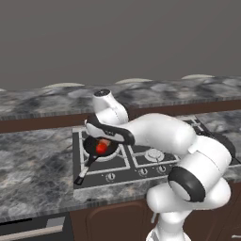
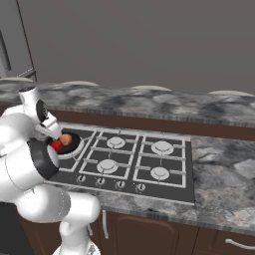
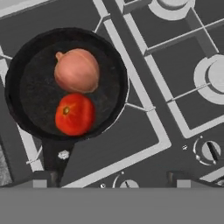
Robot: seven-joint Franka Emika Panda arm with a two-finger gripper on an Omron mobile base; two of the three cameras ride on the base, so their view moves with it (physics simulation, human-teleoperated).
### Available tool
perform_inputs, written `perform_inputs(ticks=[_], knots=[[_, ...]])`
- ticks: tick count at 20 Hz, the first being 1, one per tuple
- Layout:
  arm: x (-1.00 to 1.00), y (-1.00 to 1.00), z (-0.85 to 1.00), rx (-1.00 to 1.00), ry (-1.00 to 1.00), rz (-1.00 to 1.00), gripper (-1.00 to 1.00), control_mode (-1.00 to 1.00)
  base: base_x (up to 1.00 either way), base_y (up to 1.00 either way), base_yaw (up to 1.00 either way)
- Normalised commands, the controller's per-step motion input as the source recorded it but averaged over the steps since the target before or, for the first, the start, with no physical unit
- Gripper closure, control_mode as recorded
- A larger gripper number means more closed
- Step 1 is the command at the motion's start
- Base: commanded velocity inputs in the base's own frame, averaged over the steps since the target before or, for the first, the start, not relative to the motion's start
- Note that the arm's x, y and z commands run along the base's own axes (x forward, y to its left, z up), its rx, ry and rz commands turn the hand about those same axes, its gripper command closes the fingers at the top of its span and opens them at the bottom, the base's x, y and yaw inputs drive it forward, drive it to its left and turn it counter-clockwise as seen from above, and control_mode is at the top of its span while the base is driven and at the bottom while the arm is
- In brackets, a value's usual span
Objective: Place the pan on the front left burner on the stove. Then place the tomato and the onion in the pan and turn on the front left burner.
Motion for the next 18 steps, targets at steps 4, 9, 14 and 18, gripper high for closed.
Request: perform_inputs(ticks=[4,9,14,18], knots=[[-0.68,-0.18,0.01,0.04,0.0,0.16,-1.0,-1.0,0.0,0.0,0.0],[-0.29,-0.23,0.0,0.01,0.01,0.16,-1.0,-1.0,0.0,0.0,0.0],[-0.21,-0.07,0.0,0.0,0.03,0.16,-1.0,-1.0,0.0,0.0,0.0],[-0.31,0.0,0.0,0.01,0.08,0.16,-1.0,-1.0,0.0,0.0,0.0]])
